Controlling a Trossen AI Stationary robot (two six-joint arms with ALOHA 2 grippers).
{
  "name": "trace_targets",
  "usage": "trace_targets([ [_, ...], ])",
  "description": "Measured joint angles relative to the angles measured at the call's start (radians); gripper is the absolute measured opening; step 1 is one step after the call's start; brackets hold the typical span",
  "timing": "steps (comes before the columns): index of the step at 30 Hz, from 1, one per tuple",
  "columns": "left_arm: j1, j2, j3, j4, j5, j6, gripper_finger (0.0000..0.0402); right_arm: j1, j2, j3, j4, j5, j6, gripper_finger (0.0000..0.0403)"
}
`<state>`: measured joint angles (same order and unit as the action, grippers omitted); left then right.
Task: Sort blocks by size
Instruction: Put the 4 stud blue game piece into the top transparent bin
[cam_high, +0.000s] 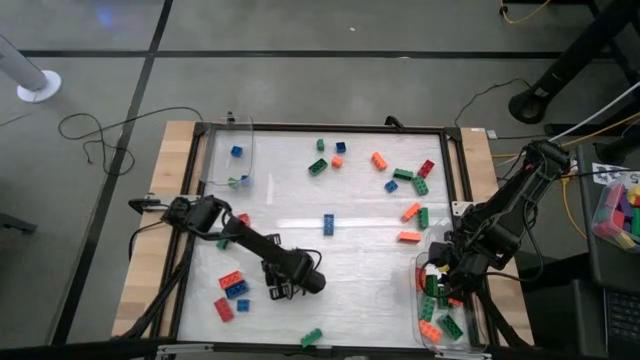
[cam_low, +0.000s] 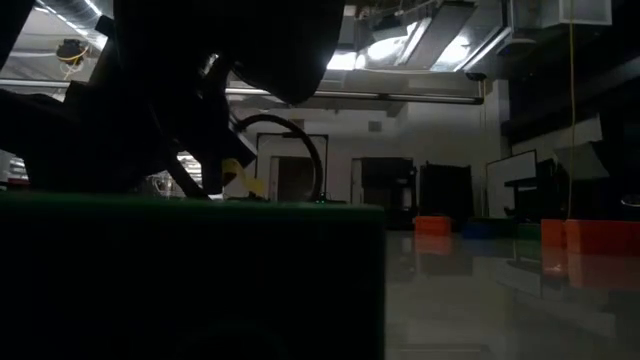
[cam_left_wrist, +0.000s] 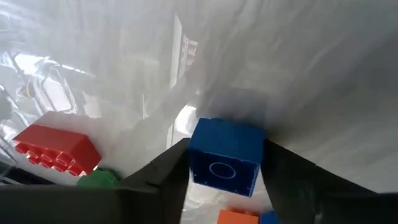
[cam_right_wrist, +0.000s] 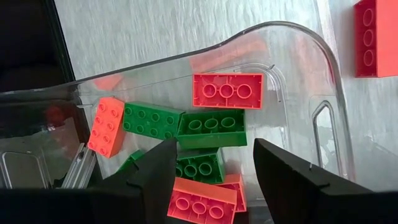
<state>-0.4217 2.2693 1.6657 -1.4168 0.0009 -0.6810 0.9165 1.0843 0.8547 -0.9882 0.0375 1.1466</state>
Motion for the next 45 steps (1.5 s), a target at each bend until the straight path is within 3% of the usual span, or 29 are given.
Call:
trace_targets([
  [4, 0.011, -0.014, -0.003, -0.007, -0.002, 0.008, 0.0119, 0.000, 0.000, 0.000, 0.000, 0.000, 0.000, 0.0213],
  [10, 0.037, -0.079, -0.006, -0.071, -0.101, 0.016, 0.0119, 0.000, 0.000, 0.000, -0.001, 0.007, 0.000, 0.0213],
  [18, 0.106, -0.252, -0.011, -0.152, -0.286, 0.054, 0.0124, 0.000, 0.000, 0.000, 0.016, 0.094, -0.009, 0.0213],
  [23, 0.180, -0.383, -0.011, -0.151, -0.457, 0.091, 0.0128, 0.000, 0.000, 0.015, 0.052, 0.218, -0.030, 0.0213],
  [27, 0.263, -0.504, -0.036, -0.154, -0.571, 0.077, 0.0129, 0.000, -0.001, 0.069, 0.020, 0.378, -0.030, 0.0213],
  [32, 0.384, -0.649, -0.142, -0.156, -0.620, -0.012, 0.0130, -0.007, -0.004, 0.173, -0.091, 0.587, -0.031, 0.0213],
  [36, 0.491, -0.753, -0.286, -0.139, -0.645, -0.087, 0.0130, -0.089, -0.005, 0.259, -0.226, 0.627, -0.085, 0.0213],
  [40, 0.596, -0.816, -0.421, -0.074, -0.661, -0.123, 0.0134, -0.252, -0.007, 0.299, -0.262, 0.621, -0.246, 0.0213],
  [45, 0.707, -0.821, -0.543, 0.064, -0.659, -0.087, 0.0160, -0.535, -0.007, 0.305, -0.260, 0.462, -0.472, 0.0213],
])
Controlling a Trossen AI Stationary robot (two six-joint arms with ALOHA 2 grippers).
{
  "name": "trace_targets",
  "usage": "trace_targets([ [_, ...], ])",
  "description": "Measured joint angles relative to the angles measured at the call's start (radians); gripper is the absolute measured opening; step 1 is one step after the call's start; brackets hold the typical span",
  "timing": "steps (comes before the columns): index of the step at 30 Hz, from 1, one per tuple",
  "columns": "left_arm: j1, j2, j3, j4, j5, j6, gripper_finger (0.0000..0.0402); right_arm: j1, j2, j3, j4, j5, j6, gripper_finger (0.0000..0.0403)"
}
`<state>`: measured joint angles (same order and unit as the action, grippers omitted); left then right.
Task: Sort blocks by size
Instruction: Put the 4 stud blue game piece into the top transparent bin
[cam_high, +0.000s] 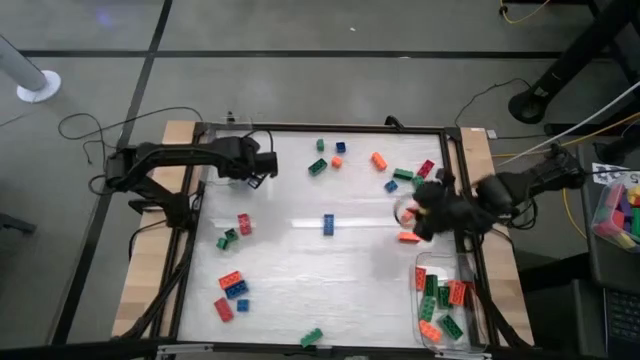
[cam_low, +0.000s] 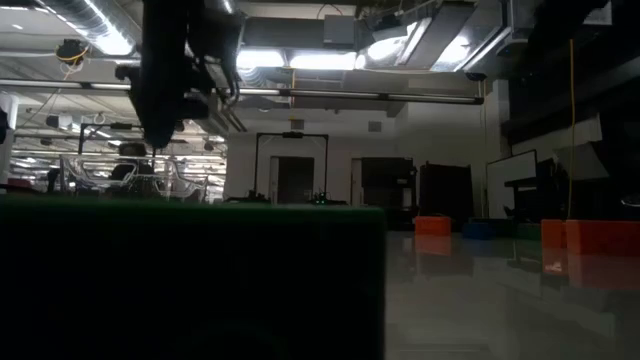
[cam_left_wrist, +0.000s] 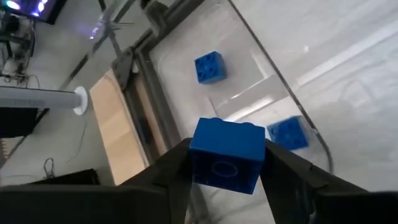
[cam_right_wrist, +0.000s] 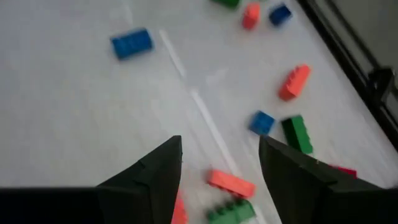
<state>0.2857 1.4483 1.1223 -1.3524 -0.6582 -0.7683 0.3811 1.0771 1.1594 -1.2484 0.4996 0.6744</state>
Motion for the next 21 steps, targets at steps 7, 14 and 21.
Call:
trace_targets([
  [7, 0.144, 0.000, -0.080, 0.189, 0.041, 0.132, 0.0206, -0.376, 0.008, -0.011, 0.065, -0.204, -0.296, 0.0213],
  [14, 0.207, 0.000, -0.082, 0.268, 0.130, 0.154, 0.0211, -0.650, 0.075, -0.011, 0.180, -0.361, -0.656, 0.0213],
  [21, 0.172, 0.000, -0.082, 0.392, 0.132, 0.227, 0.0205, -0.859, 0.260, -0.011, 0.184, -0.494, -0.842, 0.0213],
])
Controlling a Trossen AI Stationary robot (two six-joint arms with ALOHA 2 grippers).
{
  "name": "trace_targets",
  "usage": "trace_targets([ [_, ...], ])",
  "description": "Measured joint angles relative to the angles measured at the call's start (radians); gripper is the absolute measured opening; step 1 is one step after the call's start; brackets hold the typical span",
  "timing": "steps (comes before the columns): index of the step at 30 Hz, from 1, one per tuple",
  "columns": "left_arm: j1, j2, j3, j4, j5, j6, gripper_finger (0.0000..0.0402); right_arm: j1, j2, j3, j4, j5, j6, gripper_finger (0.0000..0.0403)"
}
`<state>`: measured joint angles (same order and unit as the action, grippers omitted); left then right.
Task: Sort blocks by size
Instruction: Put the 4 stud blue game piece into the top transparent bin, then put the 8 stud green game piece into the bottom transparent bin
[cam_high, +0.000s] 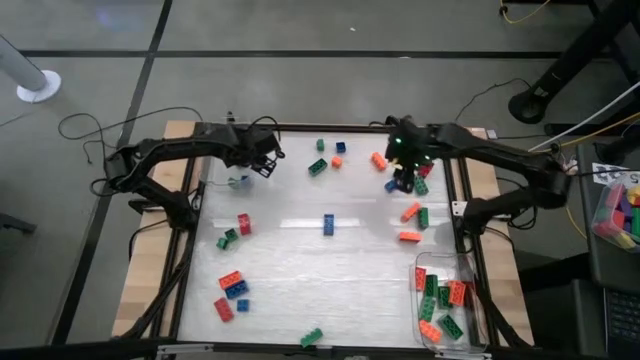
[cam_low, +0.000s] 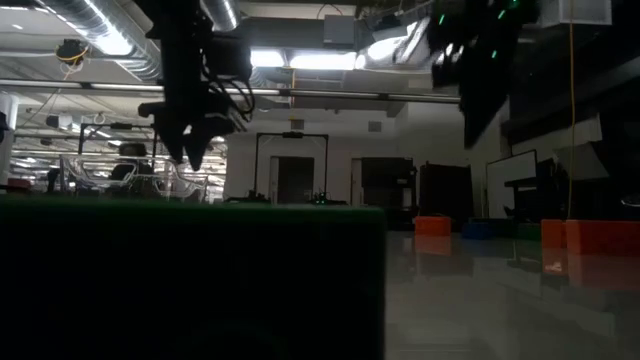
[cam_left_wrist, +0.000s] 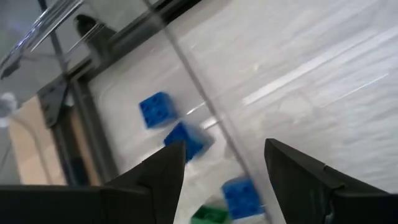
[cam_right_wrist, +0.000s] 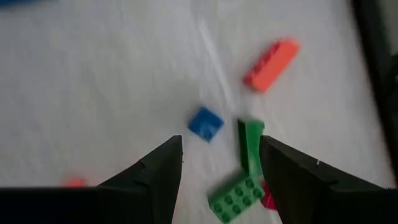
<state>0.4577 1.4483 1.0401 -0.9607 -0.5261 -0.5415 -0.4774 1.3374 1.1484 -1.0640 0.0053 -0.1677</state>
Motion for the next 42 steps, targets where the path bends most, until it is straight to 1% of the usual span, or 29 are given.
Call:
trace_targets([
  [4, -0.024, 0.000, 0.000, 0.039, 0.000, 0.000, 0.0205, -0.078, 0.122, 0.000, -0.036, 0.002, -0.044, 0.0213],
  [8, -0.050, 0.000, 0.000, 0.063, 0.000, 0.000, 0.0204, -0.144, 0.221, 0.000, -0.036, 0.004, -0.051, 0.0213],
  [12, -0.077, 0.000, 0.000, 0.084, 0.000, 0.000, 0.0204, -0.201, 0.286, 0.000, -0.035, 0.050, -0.074, 0.0213],
  [15, -0.096, 0.000, 0.000, 0.089, 0.000, 0.000, 0.0204, -0.237, 0.317, 0.000, -0.035, 0.046, -0.076, 0.0213],
  [19, -0.119, 0.000, 0.000, 0.090, 0.000, 0.000, 0.0204, -0.253, 0.341, 0.000, -0.034, 0.038, -0.077, 0.0213],
  [25, -0.144, 0.000, 0.000, 0.089, -0.001, 0.000, 0.0204, -0.237, 0.350, -0.001, -0.027, 0.016, -0.103, 0.0213],
  [32, -0.162, 0.000, 0.000, 0.090, -0.001, 0.026, 0.0204, -0.236, 0.351, -0.050, 0.062, 0.023, -0.103, 0.0213],
  [42, -0.164, 0.000, 0.000, 0.098, -0.001, 0.026, 0.0204, -0.235, 0.350, -0.050, 0.072, 0.036, -0.102, 0.0213],
])
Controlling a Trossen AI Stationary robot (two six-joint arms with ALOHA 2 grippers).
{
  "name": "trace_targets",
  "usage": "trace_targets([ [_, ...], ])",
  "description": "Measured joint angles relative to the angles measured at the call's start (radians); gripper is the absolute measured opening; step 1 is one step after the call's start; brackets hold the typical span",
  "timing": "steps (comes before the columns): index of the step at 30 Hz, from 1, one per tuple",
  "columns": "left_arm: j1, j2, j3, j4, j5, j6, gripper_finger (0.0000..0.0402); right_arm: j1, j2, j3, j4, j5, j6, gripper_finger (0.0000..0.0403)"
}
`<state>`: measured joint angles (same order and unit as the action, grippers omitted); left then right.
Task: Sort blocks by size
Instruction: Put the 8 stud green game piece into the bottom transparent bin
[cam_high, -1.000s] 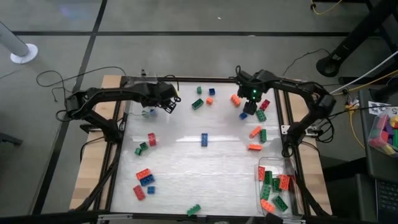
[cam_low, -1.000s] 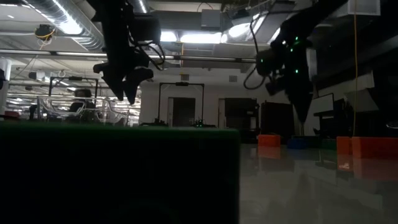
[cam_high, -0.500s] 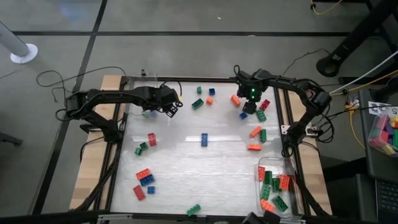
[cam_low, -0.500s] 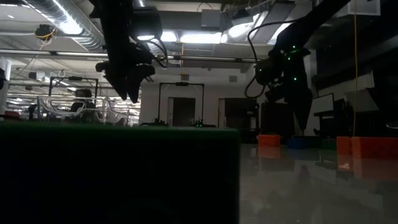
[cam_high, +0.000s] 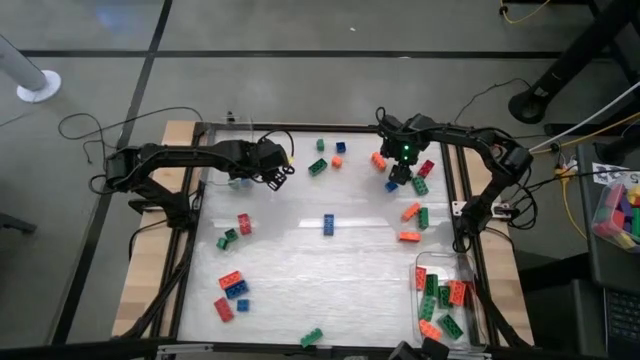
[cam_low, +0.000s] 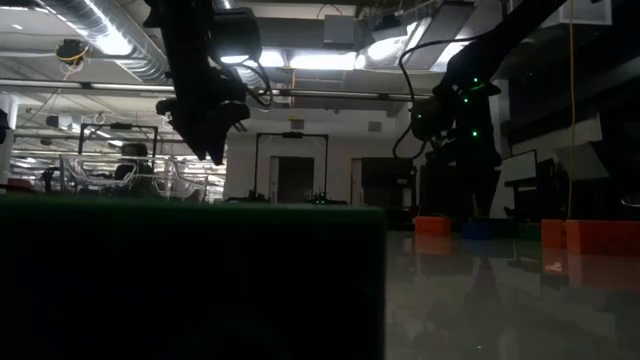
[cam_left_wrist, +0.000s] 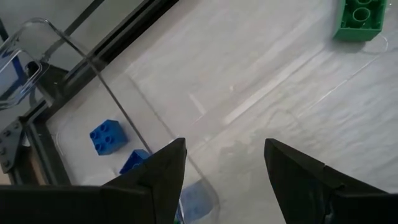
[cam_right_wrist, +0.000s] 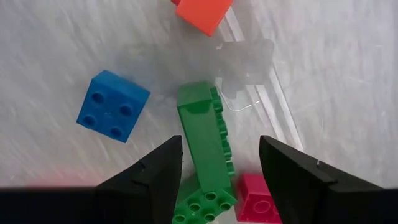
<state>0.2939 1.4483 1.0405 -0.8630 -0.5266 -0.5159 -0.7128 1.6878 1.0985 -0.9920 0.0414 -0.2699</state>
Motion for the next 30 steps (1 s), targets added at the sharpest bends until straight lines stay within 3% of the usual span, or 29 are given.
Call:
trace_targets([
  [12, 0.000, 0.000, 0.000, 0.049, 0.000, 0.026, 0.0204, 0.003, 0.000, 0.000, -0.010, 0.003, 0.000, 0.0213],
  [20, 0.000, 0.000, 0.000, 0.075, 0.000, 0.026, 0.0204, 0.090, 0.000, 0.001, -0.010, 0.003, 0.100, 0.0213],
  [25, 0.000, 0.000, 0.000, 0.099, 0.000, 0.026, 0.0205, 0.111, 0.000, 0.001, 0.001, 0.097, 0.084, 0.0213],
  [30, 0.000, 0.000, 0.000, 0.097, 0.000, 0.026, 0.0204, 0.102, 0.000, -0.017, 0.013, 0.098, 0.082, 0.0213],
])
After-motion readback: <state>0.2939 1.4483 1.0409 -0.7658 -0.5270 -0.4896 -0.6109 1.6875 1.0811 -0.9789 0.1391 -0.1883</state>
